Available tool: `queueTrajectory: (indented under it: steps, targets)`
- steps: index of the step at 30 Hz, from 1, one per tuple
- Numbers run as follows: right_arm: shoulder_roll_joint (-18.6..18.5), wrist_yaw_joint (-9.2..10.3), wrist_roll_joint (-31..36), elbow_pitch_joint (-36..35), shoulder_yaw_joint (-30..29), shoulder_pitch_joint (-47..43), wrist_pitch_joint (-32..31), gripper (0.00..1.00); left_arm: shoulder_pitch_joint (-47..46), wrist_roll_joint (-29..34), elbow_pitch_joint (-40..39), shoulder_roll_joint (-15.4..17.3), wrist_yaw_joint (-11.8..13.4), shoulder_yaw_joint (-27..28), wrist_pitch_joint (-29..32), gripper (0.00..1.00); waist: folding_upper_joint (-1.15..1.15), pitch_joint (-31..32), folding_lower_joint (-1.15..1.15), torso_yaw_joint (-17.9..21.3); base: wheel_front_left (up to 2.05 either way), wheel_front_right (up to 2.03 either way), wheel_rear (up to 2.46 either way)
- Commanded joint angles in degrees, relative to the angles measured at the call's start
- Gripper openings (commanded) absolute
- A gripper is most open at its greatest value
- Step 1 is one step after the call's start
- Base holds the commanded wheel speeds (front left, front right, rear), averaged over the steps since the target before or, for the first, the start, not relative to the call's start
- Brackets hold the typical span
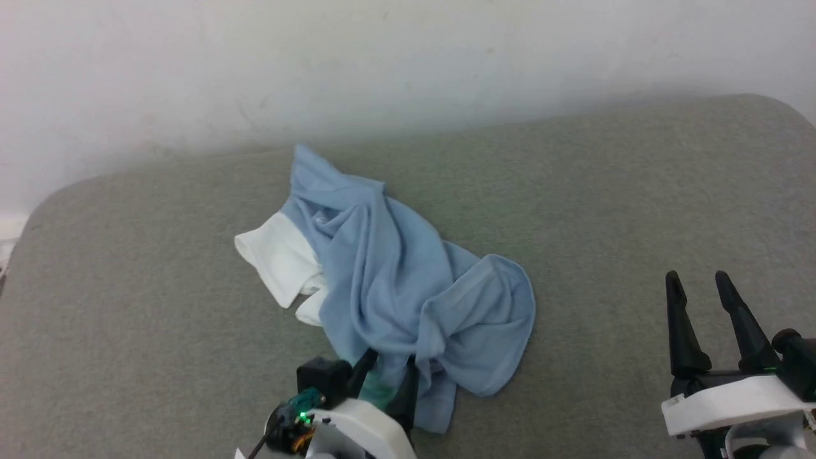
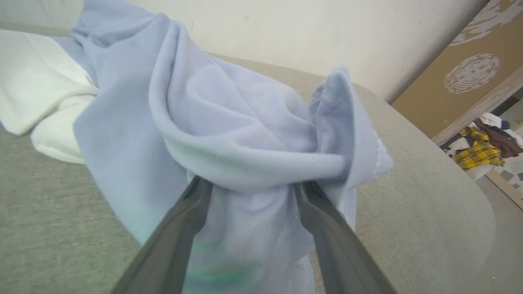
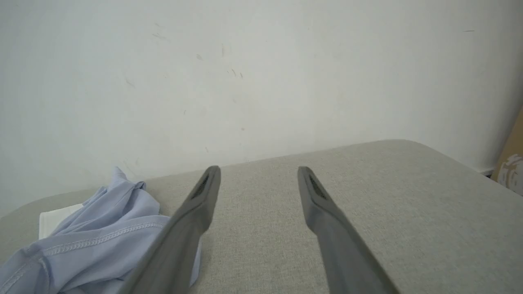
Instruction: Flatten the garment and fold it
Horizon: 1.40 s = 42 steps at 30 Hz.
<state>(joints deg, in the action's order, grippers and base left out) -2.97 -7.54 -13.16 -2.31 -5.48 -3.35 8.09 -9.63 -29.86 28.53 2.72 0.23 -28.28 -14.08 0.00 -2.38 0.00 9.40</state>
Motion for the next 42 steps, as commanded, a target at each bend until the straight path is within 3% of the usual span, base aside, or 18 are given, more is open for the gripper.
queueTrajectory:
  steps: [1, 6, 11, 22, 29, 36, 42]
  targets:
    - [0.1, 0.05, 0.09, -0.28, -0.14, -0.31, -0.01, 1.0, -0.34, 1.52, -1.8, 0.26, 0.48, -0.08, -0.58, 1.0, 0.0, 0.2, 0.0, -1.85, 0.0, 0.0, 0.0]
    - [0.1, 0.05, 0.26, -0.71, -0.45, -0.46, -0.15, 1.0, -0.18, 6.98, -12.77, 0.75, 2.23, 3.19, -0.89, 1.0, 0.0, 0.64, 0.0, -4.42, 0.0, 0.0, 0.0]
    - [0.1, 0.05, 0.28, -0.82, -0.82, -0.62, -0.29, 1.0, 0.54, 10.6, -18.61, 1.83, 4.04, 7.6, -0.9, 1.0, 0.0, 1.13, 0.0, -6.13, 0.0, 0.0, 0.0]
    - [0.1, 0.05, 0.32, -0.27, -0.14, -0.79, -0.65, 1.0, 6.02, 12.3, -21.98, 6.83, 8.23, 20.16, -0.91, 1.0, 0.0, 1.75, 0.0, -6.63, 0.0, 0.0, 0.0]
    - [0.1, 0.05, 1.37, 1.14, -0.52, -0.7, -2.22, 1.0, 9.13, 12.82, -24.28, 8.25, 9.16, 22.23, -0.91, 1.0, 0.0, 1.92, 0.0, -8.73, 0.0, 0.0, 0.0]
    - [0.1, 0.05, 4.48, 4.85, -2.32, 3.96, -8.12, 1.0, 8.2, 13.02, -26.06, 7.12, 9.14, 21.09, -0.91, 1.0, 0.0, -0.35, 0.0, -13.5, 0.0, 0.0, 0.0]
    - [-3.78, 0.05, 2.33, 15.04, -0.1, 13.12, -21.56, 1.0, 6.5, 13.68, -27.26, 5.59, 8.32, 20.51, -0.91, 1.0, 0.0, -3.15, 0.0, -17.76, 0.0, 0.0, 0.0]
